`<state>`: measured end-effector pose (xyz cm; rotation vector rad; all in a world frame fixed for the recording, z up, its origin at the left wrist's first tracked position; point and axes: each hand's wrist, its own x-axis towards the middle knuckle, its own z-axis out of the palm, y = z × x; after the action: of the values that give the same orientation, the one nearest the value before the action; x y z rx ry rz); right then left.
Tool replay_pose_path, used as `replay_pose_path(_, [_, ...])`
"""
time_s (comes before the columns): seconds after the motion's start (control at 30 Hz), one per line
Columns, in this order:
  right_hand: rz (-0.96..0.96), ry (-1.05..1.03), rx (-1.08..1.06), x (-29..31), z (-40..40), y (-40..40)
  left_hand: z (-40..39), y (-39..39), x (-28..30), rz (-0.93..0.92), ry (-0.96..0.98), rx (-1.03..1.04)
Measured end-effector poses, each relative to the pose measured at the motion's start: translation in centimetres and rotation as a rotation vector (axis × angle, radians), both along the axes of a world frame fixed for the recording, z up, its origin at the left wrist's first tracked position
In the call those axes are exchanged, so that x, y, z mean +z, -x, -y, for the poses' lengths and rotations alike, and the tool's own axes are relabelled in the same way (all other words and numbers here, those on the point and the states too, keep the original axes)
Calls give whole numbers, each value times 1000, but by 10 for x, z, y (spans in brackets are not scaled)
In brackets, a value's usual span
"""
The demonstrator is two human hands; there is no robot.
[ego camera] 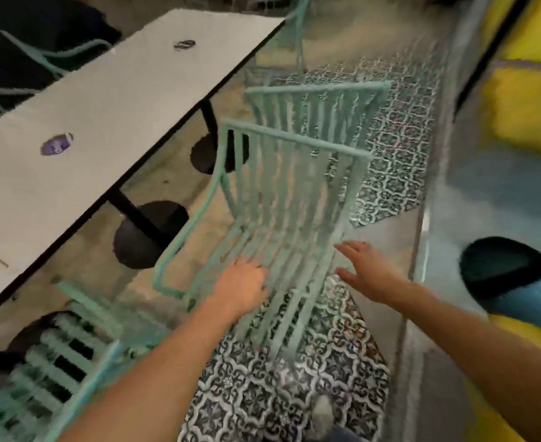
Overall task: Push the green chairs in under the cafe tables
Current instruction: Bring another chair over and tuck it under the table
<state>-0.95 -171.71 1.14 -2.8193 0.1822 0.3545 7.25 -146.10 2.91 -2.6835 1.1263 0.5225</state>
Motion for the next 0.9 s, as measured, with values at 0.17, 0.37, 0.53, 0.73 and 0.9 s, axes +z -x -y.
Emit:
replay_pose_path(0.17, [7, -3, -63, 19, 94, -12, 112, -25, 2, 82, 49, -150])
replay_pose_path(0.37, [59, -19, -179, 25, 171, -53, 208, -93, 13, 137, 107, -216])
replay_pose_path(0.53, [73, -26, -231, 28, 223, -101, 263, -159, 19, 132, 191, -153])
replay_pose_path(0.73, [-7, -54, -177, 26, 275, -159, 317, -225, 16, 92, 249, -87])
replay_pose_path(0.9, [-37, -112, -83, 8, 323, -218, 354, -264, -6, 59, 236, 45])
